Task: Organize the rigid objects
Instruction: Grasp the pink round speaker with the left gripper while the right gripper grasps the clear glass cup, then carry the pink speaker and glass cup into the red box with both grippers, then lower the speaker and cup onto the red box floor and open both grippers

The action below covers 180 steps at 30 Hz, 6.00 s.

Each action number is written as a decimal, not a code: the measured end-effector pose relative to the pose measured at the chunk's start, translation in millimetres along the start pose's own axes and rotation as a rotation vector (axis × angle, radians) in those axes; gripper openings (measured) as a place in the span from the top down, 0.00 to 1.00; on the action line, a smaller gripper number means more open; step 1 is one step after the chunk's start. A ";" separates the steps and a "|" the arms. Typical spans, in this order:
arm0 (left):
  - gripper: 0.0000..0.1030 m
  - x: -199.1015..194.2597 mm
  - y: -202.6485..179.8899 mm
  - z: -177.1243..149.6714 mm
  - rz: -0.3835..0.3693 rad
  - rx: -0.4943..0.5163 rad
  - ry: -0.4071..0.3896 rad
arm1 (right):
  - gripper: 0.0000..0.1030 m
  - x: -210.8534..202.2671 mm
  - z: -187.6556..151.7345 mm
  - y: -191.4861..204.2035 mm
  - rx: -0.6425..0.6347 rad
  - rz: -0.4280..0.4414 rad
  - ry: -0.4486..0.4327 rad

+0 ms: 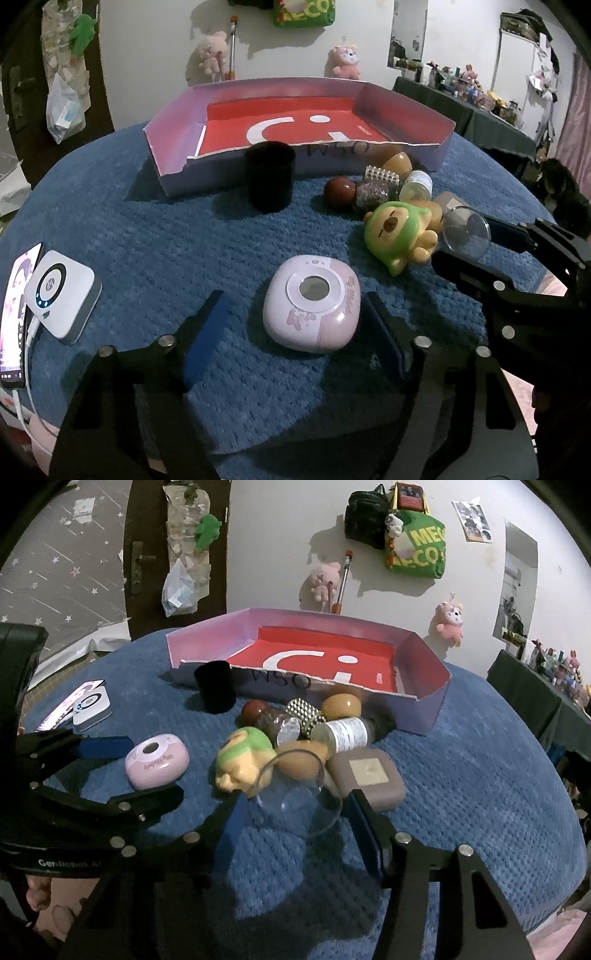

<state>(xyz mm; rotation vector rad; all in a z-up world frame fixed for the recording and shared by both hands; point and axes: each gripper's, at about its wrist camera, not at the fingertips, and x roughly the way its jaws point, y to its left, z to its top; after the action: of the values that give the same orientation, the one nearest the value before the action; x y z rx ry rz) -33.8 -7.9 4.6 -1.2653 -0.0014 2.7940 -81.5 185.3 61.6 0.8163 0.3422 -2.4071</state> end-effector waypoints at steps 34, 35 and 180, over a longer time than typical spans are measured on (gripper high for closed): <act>0.56 -26.8 17.4 41.2 -0.018 0.007 -0.143 | 0.60 -17.5 28.9 -14.4 0.077 0.110 -0.065; 0.56 -27.3 17.3 43.9 -0.018 0.010 -0.148 | 0.60 -17.1 30.8 -15.3 0.081 0.116 -0.067; 0.31 124.2 53.1 195.4 -0.010 -0.050 0.106 | 0.39 184.1 176.8 -94.7 0.150 0.101 0.196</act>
<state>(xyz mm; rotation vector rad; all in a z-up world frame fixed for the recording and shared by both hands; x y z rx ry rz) -265.7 -46.5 38.7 -1.4189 -0.0723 2.7314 -341.5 110.3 90.5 1.1136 0.1918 -2.2842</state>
